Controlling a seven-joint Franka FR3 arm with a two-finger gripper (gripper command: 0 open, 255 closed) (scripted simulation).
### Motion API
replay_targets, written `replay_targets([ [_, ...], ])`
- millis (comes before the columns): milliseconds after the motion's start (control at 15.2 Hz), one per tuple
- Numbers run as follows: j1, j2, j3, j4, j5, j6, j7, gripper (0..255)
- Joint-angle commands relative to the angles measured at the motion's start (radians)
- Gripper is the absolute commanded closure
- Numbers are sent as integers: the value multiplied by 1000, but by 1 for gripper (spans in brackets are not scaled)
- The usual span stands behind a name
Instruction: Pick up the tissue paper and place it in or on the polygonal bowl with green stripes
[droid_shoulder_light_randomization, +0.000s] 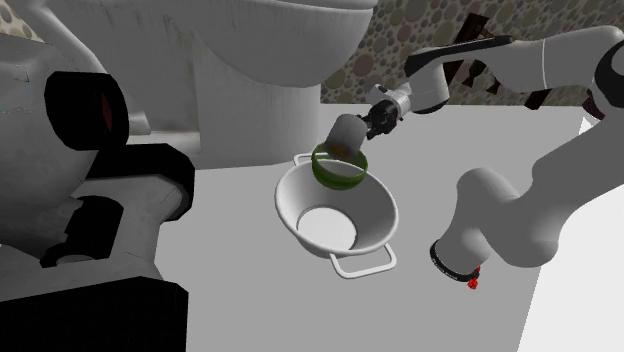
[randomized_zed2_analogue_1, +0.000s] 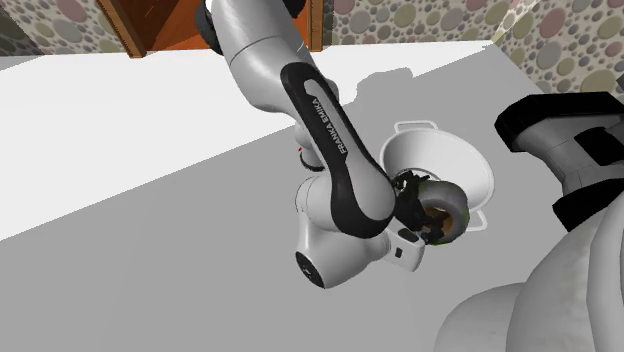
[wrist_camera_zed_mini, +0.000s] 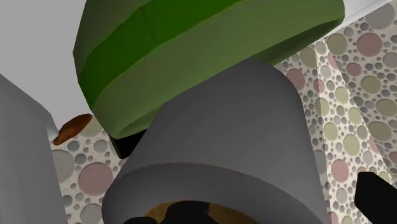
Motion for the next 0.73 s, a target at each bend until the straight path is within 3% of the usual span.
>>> replay_targets([
  [0, 18, 89, 10, -2, -184, 0, -60, 0],
  [264, -21, 208, -42, 124, -171, -167, -118, 0],
  [660, -128, 281, 49, 132, -128, -211, -164, 0],
])
